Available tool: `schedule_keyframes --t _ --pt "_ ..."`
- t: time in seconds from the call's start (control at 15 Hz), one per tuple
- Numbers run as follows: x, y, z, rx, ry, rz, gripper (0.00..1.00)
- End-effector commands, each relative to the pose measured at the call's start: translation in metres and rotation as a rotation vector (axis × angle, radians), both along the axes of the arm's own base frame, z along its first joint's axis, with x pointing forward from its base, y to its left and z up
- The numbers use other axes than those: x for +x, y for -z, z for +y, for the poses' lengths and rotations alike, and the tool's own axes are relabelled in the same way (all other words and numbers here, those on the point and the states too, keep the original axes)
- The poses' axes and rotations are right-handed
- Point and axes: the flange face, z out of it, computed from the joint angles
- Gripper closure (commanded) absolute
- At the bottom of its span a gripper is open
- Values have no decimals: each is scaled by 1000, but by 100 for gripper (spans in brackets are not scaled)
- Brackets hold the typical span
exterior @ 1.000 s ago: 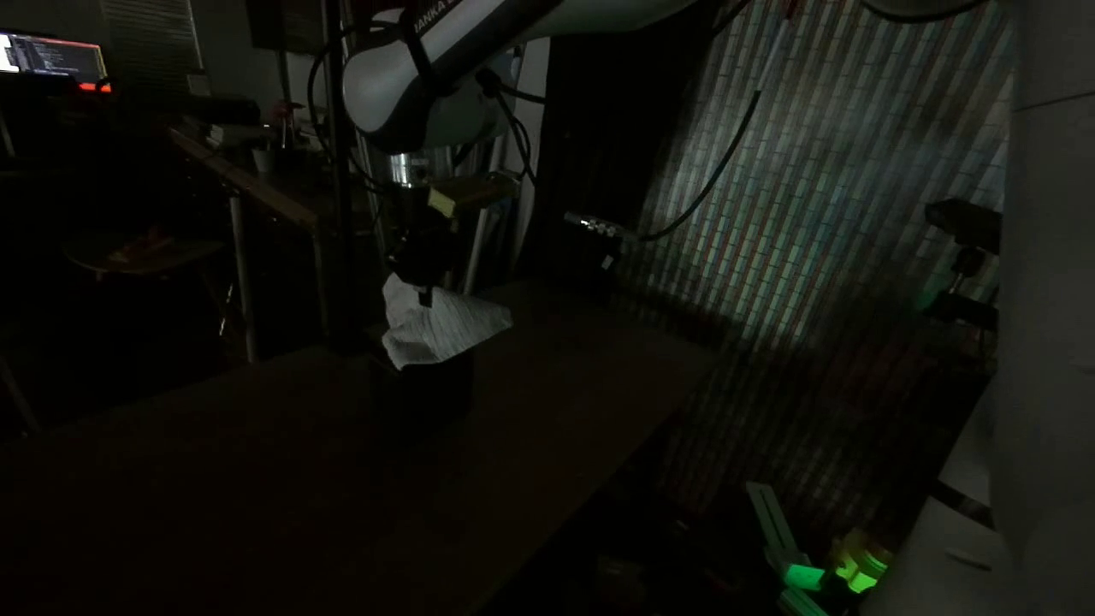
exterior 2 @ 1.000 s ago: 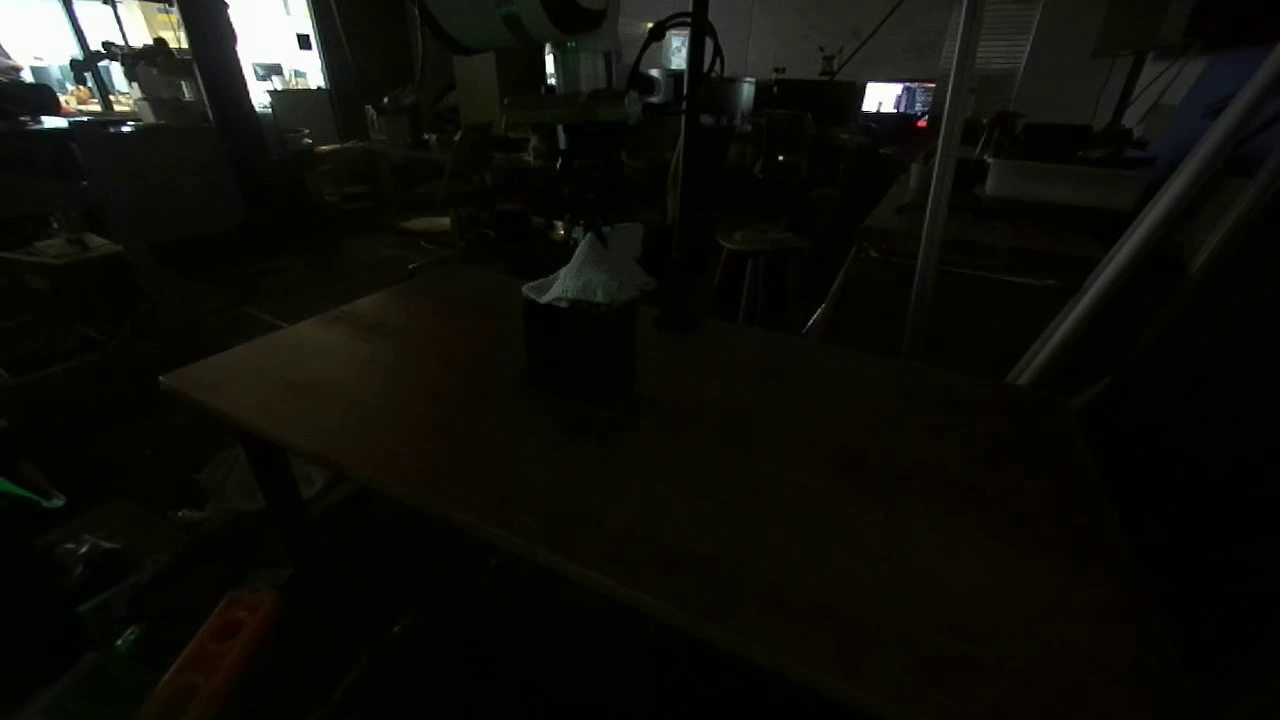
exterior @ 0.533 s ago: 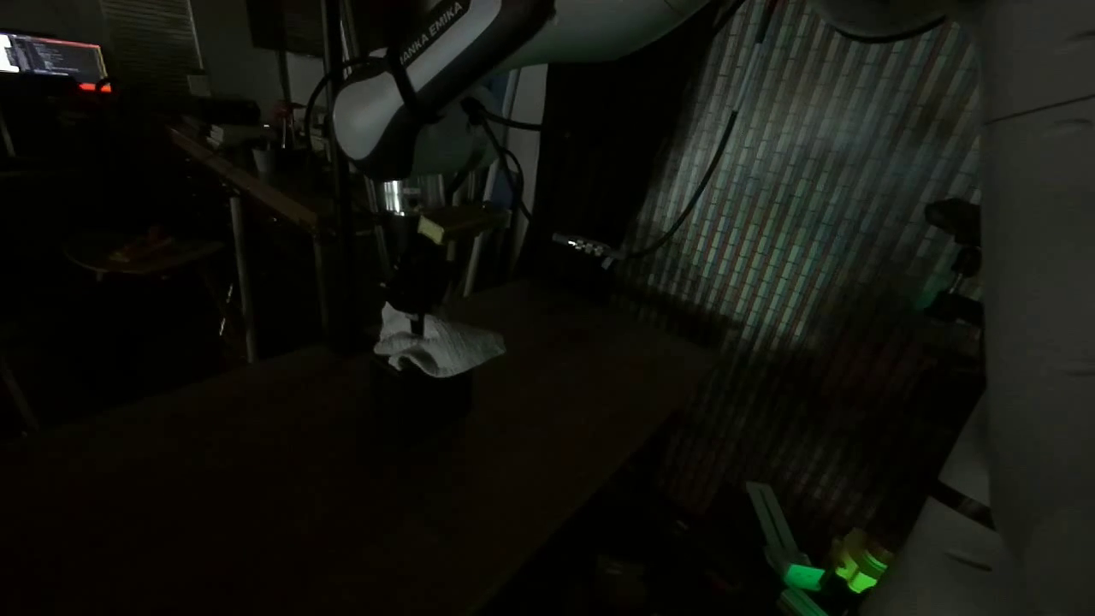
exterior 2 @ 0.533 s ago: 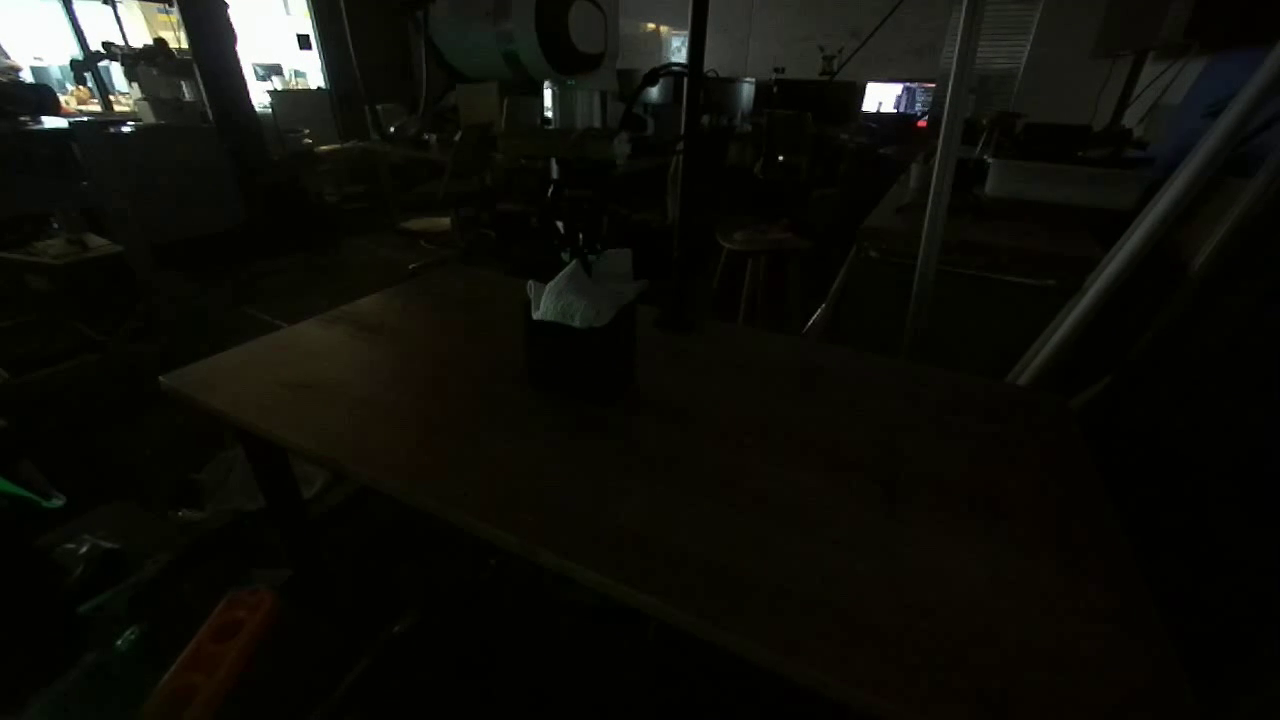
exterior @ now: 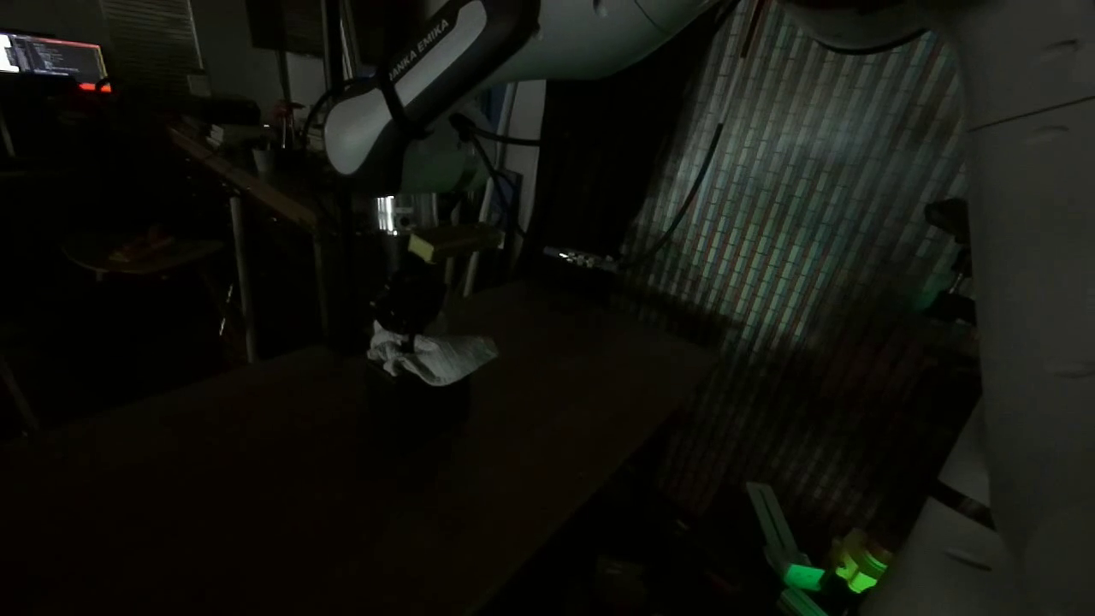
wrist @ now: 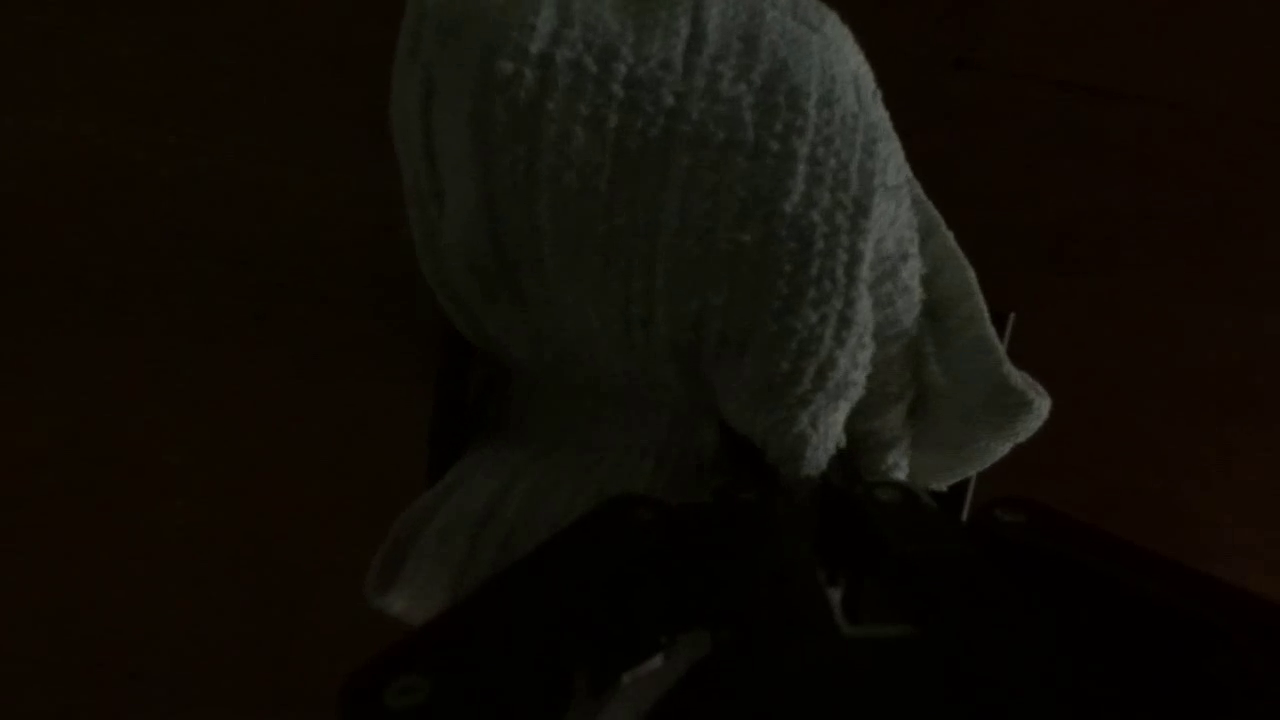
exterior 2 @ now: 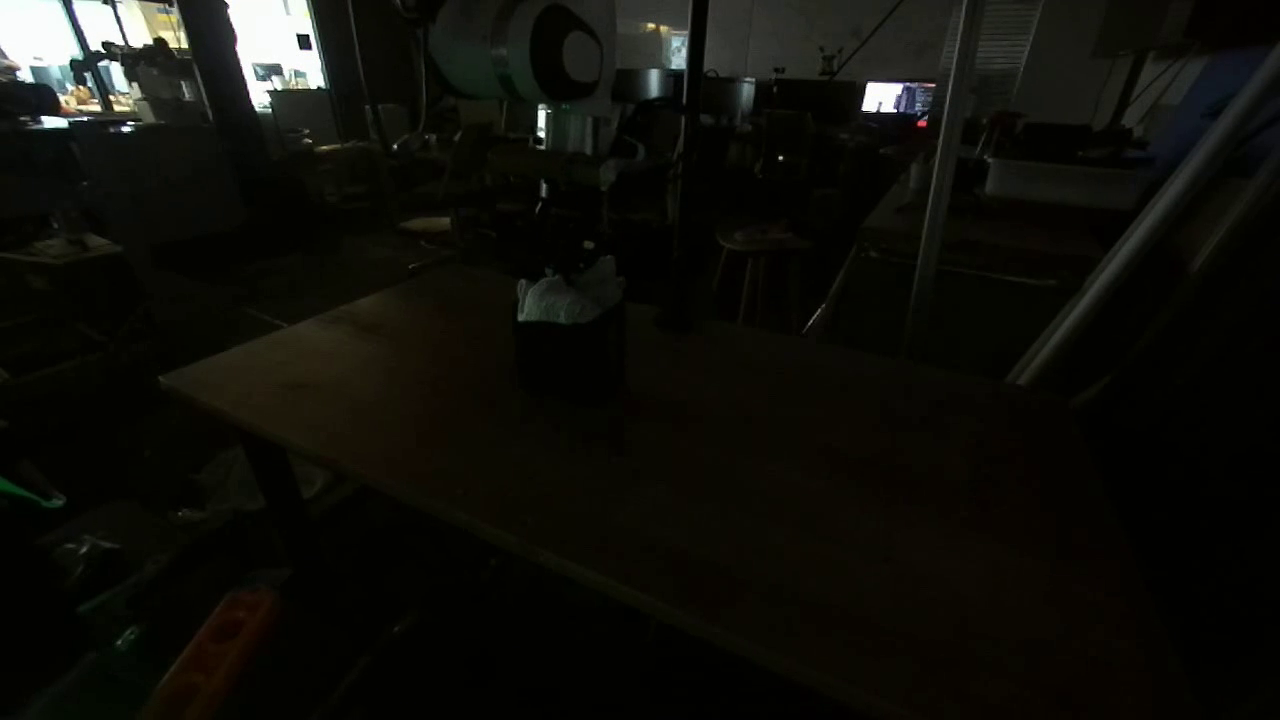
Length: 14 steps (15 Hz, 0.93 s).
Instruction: Put the towel in the box then remove the towel and fold it.
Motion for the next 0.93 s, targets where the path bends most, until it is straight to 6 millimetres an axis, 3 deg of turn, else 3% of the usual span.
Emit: schedule_keyframes --t 0.0,0.53,0.87 --pt "-1 9 8 34 -5 6 97" --pt "-6 22 18 56 -20 24 97" --pt "-17 55 30 113 -30 80 97"
